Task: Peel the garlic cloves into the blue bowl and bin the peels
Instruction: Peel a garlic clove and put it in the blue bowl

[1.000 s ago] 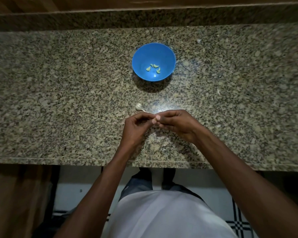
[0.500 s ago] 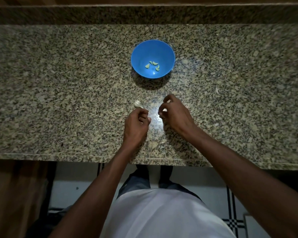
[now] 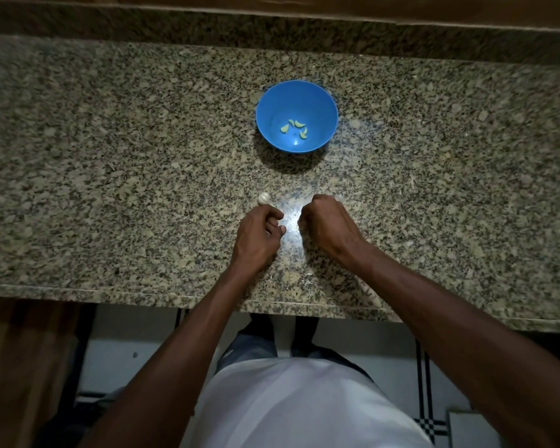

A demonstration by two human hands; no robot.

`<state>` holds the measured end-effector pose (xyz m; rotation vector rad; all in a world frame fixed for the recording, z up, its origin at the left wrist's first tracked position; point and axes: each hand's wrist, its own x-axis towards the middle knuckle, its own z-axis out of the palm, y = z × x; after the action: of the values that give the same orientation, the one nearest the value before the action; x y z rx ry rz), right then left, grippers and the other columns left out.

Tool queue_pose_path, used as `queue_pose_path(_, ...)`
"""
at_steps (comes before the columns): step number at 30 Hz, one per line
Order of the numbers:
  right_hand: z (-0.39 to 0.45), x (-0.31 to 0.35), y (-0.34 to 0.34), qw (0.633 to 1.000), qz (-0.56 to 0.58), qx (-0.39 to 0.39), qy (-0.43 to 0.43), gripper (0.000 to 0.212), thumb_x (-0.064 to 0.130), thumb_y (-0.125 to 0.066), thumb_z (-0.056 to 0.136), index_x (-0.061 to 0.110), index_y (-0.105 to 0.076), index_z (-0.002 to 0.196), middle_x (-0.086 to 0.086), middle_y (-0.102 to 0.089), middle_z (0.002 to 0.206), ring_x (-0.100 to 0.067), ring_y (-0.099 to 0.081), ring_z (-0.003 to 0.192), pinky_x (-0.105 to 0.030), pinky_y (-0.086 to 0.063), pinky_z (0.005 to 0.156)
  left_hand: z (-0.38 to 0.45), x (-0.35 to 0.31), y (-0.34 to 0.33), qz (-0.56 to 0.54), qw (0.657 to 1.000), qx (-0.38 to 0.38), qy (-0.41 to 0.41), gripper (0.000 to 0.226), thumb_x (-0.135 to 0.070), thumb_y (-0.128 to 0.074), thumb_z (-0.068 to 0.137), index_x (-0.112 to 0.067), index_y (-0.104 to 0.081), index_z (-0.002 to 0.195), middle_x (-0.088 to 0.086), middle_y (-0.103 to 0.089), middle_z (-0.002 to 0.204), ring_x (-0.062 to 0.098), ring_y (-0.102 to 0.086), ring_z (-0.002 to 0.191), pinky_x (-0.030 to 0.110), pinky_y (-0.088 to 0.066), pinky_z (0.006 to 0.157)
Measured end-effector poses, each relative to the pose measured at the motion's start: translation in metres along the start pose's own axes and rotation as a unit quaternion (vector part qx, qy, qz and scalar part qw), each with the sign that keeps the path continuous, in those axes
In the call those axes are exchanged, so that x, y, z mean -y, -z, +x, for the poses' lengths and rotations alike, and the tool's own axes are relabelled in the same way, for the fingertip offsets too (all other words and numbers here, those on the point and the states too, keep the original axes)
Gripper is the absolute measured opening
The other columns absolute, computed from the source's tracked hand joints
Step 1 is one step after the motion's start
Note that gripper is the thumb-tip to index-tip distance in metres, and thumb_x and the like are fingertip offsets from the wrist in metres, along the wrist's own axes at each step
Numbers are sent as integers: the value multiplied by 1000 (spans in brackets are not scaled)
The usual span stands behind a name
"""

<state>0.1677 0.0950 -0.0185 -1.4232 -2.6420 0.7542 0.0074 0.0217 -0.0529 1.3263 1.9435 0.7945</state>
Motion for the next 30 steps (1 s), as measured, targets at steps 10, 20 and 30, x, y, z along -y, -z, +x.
queue_pose_path(10, 3, 15, 1, 992, -108, 52, 49, 29, -1, -53, 98, 10, -42, 74, -9, -46, 84, -23, -43, 77, -36, -30, 64, 6, 1, -7, 31, 999, 3, 13, 14, -11, -73, 91, -16, -64, 100, 1, -64, 90, 18, -62, 82, 33, -55, 73)
queue_pose_path(20, 6, 29, -4, 988, -129, 62, 66, 18, -2, -53, 100, -2, -64, 113, -21, -62, 102, -37, -59, 99, -41, -45, 69, 6, -3, -7, 49, 998, 1, 31, 14, -5, -64, 93, -19, -63, 93, -1, -66, 94, 19, -64, 88, 34, -56, 78)
queue_pose_path(30, -12, -7, 0, 809, 541, -3, -227, 22, -6, -71, 94, -11, -73, 116, -29, -75, 106, -39, -76, 98, -46, -63, 90, -4, -15, 6, -262, 958, 22, 111, 20, -8, -77, 91, -5, -78, 111, 5, -79, 103, 14, -76, 95, 27, -61, 81)
